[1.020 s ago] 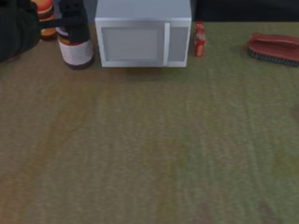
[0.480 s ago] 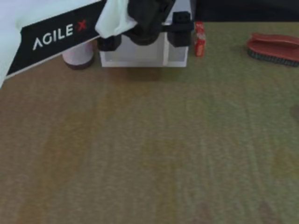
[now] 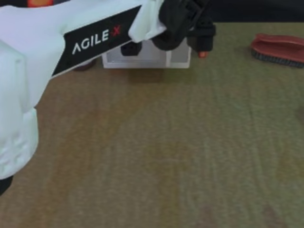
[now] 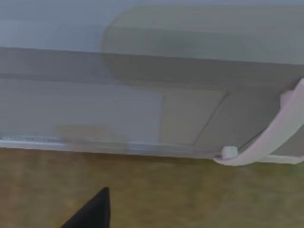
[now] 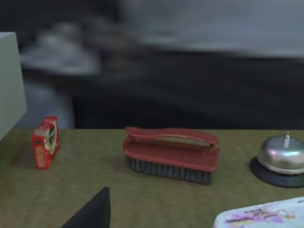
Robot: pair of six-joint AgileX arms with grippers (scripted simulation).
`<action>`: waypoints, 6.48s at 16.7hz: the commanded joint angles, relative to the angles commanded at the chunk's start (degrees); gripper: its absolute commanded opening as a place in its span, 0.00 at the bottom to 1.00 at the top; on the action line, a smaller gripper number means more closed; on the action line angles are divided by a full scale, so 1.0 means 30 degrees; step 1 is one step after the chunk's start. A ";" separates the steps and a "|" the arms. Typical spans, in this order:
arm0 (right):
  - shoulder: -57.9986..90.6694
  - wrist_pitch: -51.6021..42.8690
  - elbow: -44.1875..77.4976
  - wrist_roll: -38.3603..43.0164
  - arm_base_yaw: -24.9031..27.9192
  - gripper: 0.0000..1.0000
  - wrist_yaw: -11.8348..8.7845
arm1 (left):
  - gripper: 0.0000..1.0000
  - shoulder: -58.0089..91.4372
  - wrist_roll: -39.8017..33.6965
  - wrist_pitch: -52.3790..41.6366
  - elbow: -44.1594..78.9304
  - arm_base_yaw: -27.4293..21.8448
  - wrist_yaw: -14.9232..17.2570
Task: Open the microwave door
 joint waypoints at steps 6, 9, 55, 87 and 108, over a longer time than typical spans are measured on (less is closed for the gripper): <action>0.0000 0.0000 0.0000 0.0000 0.0000 1.00 0.0000 | 1.00 0.1422 0.0411 0.0754 0.0937 0.0445 0.0274; 0.0000 0.0000 0.0000 0.0000 0.0000 1.00 0.0000 | 1.00 0.3606 0.0918 0.1736 0.2109 0.1001 0.0623; 0.0000 0.0000 0.0000 0.0000 0.0000 1.00 0.0000 | 0.00 0.2176 0.0549 0.3376 -0.0979 0.0594 0.0369; 0.0000 0.0000 0.0000 0.0000 0.0000 1.00 0.0000 | 0.00 0.1118 0.1631 0.4601 -0.2854 0.0676 0.1061; 0.0000 0.0000 0.0000 0.0000 0.0000 1.00 0.0000 | 0.00 0.0018 0.2851 0.5822 -0.4763 0.0809 0.1893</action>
